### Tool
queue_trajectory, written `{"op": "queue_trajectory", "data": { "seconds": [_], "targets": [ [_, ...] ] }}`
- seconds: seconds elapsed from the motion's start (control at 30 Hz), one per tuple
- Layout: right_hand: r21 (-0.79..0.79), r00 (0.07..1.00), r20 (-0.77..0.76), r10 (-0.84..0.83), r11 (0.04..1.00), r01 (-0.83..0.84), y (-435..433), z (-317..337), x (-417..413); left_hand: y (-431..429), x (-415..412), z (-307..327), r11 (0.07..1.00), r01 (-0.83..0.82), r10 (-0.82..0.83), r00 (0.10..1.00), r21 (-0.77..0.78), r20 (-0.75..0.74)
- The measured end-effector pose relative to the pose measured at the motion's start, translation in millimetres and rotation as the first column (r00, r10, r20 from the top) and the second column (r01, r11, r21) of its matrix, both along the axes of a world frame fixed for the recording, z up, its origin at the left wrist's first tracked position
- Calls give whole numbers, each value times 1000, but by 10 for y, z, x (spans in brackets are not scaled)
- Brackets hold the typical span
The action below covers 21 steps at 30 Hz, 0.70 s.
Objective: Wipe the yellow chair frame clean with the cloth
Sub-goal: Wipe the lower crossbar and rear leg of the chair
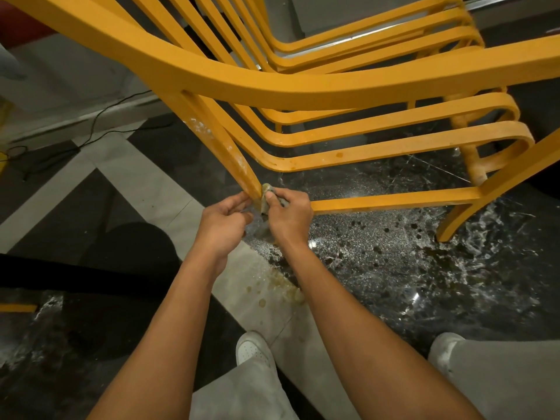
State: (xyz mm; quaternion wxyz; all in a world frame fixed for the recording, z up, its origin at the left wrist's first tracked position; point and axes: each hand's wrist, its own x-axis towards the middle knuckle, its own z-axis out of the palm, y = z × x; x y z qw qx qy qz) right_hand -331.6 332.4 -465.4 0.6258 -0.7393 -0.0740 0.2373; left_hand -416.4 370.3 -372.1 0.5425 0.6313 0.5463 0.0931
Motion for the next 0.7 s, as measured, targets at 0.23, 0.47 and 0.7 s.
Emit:
{"op": "queue_trajectory", "data": {
  "seconds": [0.23, 0.47, 0.7],
  "targets": [
    [50, 1000, 6, 4, 999, -4, -26, 59, -17, 33, -10, -7, 1000, -5, 5, 1000, 3, 8],
    [107, 1000, -17, -3, 994, 4, -16, 124, -27, 31, 8, -3, 999, -38, 38, 999, 1, 15],
    [138, 1000, -15, 10, 990, -8, -27, 177, 4, -17, 7, 58, 996, -61, 59, 998, 61, 36]
  ]
}}
